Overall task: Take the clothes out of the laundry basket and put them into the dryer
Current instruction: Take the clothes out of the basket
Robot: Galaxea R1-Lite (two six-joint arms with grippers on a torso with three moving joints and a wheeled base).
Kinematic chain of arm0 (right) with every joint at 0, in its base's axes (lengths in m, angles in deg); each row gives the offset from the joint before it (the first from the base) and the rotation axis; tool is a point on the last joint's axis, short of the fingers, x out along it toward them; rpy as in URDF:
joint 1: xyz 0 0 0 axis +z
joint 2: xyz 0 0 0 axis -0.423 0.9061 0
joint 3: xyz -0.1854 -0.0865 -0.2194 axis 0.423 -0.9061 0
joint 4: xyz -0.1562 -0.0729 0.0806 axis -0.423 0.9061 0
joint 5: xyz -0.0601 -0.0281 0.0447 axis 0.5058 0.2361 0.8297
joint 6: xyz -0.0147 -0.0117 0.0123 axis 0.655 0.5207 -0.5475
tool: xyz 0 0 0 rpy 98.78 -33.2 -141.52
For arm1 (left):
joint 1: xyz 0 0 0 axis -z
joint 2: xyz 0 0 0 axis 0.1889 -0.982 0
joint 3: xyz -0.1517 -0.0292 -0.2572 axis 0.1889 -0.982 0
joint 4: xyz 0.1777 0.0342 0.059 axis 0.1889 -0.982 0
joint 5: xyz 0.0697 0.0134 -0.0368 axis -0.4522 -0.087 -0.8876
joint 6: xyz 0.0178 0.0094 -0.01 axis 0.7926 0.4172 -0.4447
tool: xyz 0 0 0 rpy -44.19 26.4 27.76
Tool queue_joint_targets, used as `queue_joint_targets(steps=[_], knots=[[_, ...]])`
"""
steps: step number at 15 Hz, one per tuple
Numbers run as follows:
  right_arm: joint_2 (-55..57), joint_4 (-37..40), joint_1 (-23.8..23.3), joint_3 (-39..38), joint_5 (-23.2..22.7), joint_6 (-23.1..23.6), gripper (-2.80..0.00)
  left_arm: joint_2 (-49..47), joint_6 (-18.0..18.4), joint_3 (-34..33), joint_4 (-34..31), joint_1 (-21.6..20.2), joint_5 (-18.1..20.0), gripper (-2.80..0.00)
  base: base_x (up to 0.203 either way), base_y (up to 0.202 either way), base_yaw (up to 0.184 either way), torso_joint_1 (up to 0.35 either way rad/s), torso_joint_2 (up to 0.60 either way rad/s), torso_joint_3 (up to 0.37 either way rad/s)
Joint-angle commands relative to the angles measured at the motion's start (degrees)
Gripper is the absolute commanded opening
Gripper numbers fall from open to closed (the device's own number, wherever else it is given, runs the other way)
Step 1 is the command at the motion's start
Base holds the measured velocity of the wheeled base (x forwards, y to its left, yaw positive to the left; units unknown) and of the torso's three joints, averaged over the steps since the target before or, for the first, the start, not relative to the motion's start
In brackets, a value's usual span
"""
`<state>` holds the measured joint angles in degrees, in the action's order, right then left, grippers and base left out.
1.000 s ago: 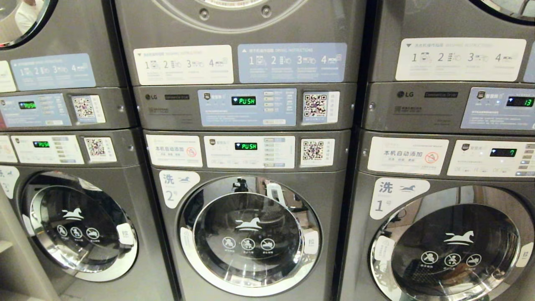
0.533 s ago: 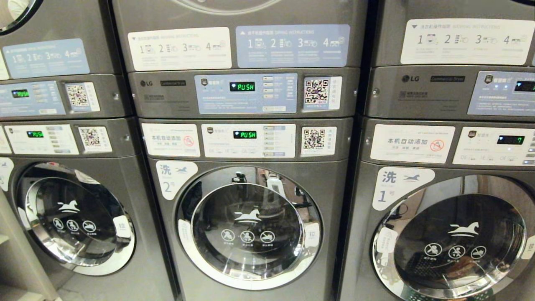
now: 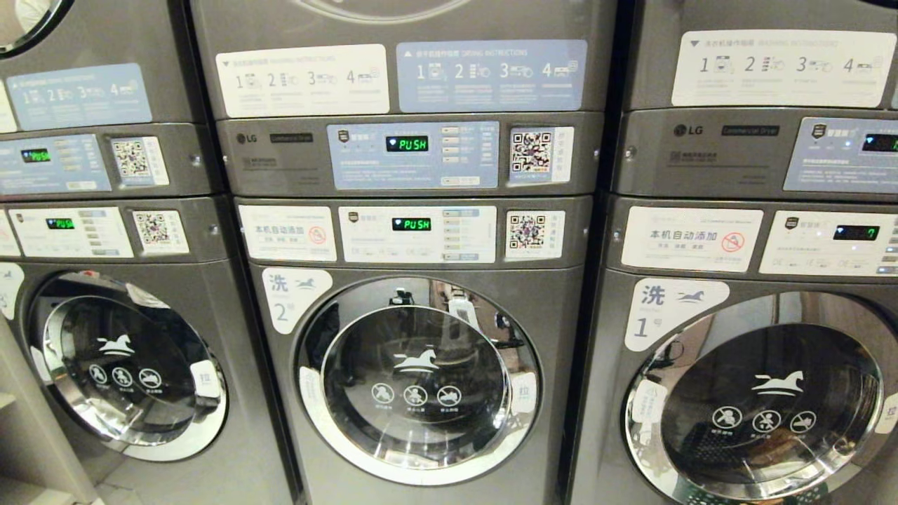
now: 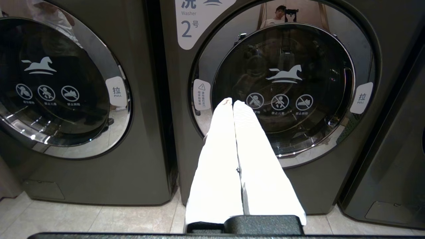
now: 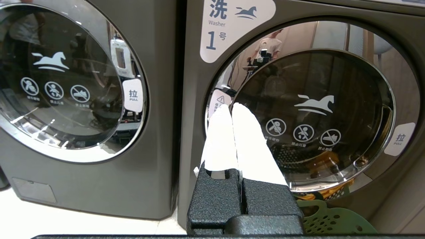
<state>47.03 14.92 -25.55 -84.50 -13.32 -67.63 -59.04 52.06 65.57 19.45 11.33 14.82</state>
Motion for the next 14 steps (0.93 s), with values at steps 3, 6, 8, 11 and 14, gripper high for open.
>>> queue_joint_targets(steps=[3, 6, 8, 11, 14], knots=[[-0.1, 0.0, 0.0, -0.1, 0.0, 0.1, -2.80, 0.1, 0.0, 0.0, 0.1, 0.0, 0.0, -2.80, 0.000, 0.000, 0.000, -0.028, 0.06, 0.063], [-0.1, 0.0, 0.0, 0.0, 0.0, 0.1, -2.80, 0.1, -0.1, -0.1, 0.1, 0.0, 0.0, -2.80, 0.000, 0.000, 0.000, 0.000, 0.00, 0.000], [-0.1, 0.0, 0.0, 0.0, 0.0, 0.0, -2.80, 0.1, -0.1, -0.1, 0.1, 0.0, 0.0, -2.80, 0.000, 0.000, 0.000, 0.000, 0.00, 0.000], [-0.1, 0.0, 0.0, -0.1, 0.1, -0.2, -2.80, 0.1, -0.1, -0.1, 0.1, 0.0, 0.0, -2.80, 0.000, 0.000, 0.000, 0.000, 0.00, 0.000], [-0.1, 0.0, 0.0, -0.1, 0.2, -0.2, -2.80, 0.1, -0.1, -0.1, 0.1, 0.0, 0.0, -2.80, 0.000, 0.000, 0.000, 0.000, 0.00, 0.000]])
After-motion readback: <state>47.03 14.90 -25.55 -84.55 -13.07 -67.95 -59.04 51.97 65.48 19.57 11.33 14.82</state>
